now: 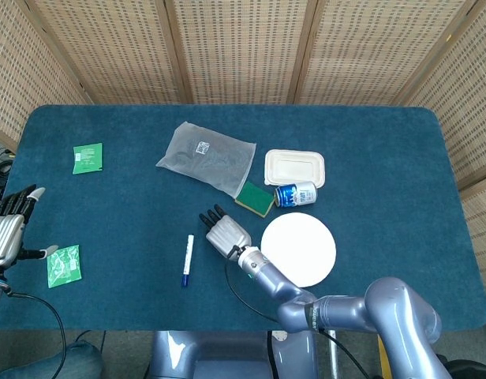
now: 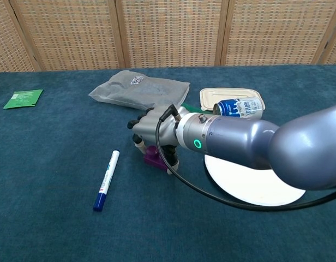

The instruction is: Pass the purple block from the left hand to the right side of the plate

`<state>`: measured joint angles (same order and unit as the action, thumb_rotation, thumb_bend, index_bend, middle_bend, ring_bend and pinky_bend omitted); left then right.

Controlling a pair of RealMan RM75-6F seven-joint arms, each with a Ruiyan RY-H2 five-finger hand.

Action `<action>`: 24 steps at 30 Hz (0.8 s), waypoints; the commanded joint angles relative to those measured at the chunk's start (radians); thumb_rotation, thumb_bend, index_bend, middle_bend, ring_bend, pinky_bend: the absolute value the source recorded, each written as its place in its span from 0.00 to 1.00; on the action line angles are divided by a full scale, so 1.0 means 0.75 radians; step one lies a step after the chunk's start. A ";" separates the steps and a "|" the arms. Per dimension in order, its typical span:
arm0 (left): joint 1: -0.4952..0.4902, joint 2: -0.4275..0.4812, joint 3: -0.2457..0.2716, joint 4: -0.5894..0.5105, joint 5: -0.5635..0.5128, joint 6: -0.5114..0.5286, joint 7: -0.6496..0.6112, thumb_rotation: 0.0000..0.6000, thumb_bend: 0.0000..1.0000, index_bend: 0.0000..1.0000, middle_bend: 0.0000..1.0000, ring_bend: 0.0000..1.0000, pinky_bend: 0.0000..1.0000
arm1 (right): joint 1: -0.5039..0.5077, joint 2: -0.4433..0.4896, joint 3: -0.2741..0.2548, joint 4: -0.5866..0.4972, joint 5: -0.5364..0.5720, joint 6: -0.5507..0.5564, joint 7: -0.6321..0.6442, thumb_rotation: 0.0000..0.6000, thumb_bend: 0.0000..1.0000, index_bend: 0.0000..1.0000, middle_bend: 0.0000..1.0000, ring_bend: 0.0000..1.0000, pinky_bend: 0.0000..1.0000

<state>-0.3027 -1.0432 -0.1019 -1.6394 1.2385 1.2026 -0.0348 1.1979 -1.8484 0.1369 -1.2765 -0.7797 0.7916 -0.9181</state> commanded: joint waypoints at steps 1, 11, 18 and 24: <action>0.001 0.000 -0.001 0.000 0.002 -0.001 -0.001 1.00 0.05 0.00 0.00 0.00 0.00 | 0.002 0.004 -0.001 -0.011 0.001 0.009 0.003 1.00 0.27 0.61 0.00 0.00 0.00; 0.005 0.003 -0.006 0.002 0.005 -0.009 -0.011 1.00 0.05 0.00 0.00 0.00 0.00 | -0.009 0.127 0.024 -0.192 -0.008 0.097 0.014 1.00 0.27 0.61 0.01 0.00 0.00; 0.007 0.003 -0.004 -0.003 0.018 -0.008 -0.009 1.00 0.05 0.00 0.00 0.00 0.00 | -0.053 0.296 0.000 -0.369 -0.014 0.183 -0.006 1.00 0.27 0.61 0.01 0.00 0.00; 0.006 -0.001 -0.001 -0.008 0.028 -0.010 0.003 1.00 0.05 0.00 0.00 0.00 0.00 | -0.140 0.528 -0.049 -0.551 -0.032 0.281 0.008 1.00 0.27 0.61 0.02 0.00 0.00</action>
<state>-0.2980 -1.0434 -0.1028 -1.6452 1.2593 1.1950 -0.0328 1.1308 -1.5277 0.1226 -1.6280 -0.7947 0.9628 -0.9190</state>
